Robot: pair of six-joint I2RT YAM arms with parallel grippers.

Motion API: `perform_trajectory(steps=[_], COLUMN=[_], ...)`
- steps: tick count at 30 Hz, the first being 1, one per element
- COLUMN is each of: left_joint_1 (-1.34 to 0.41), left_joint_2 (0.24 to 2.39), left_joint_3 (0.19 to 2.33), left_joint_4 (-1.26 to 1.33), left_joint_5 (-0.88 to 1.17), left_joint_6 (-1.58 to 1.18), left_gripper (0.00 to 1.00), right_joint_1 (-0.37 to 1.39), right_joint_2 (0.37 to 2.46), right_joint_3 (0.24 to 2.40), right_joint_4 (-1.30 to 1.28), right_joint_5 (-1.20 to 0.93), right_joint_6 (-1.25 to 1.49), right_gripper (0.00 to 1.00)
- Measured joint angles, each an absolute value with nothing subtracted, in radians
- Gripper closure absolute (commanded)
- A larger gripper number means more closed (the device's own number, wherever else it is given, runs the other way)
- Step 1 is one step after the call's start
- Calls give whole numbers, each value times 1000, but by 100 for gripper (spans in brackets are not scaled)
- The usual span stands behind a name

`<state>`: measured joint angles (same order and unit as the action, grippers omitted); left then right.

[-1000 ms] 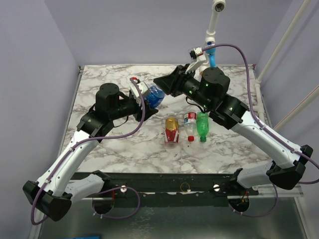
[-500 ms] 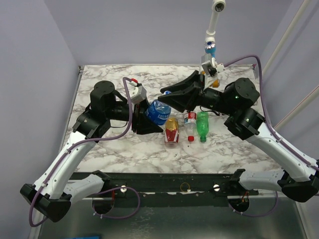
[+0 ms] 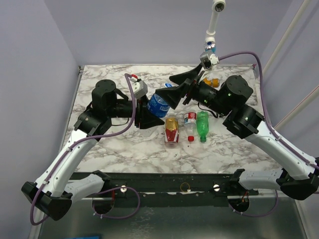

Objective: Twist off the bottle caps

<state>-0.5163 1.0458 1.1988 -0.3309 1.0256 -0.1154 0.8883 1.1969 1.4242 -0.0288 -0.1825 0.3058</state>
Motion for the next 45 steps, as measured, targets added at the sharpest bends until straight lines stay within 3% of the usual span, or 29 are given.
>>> perform_trajectory(steps=[4,9,20,26,35,41,45], left_joint_1=[-516,-516,-516,-516,-516,-514,-513], left_joint_2=[1043,1031,1026,1026,1029,1029,1010], left_joint_3=[1186,1147,1116,1116,1116,1116,1116], left_joint_4=[-330,-330,-311,-302,-294,-297,-297], left_joint_5=[902,735,532,507,508,544,688], left_joint_6=[-44,78,177,177,160,136,102], left_gripper=[80,80,81,80,80,80,80], right_joint_1=[886,886,886,886,886,884,875], right_joint_2=[1244,1356,1402,1402,1410,1373,1285], right_joint_3=[1523,1705,1711,1711,1699,1628,1529], right_joint_4=[-121,-226,-325,-327,-321,-246,-152], right_joint_5=[-53,40,75,75,75,29,-123], right_joint_6=[349,395,447,455,470,443,372], right_gripper=[1,13,35,38,75,84,88])
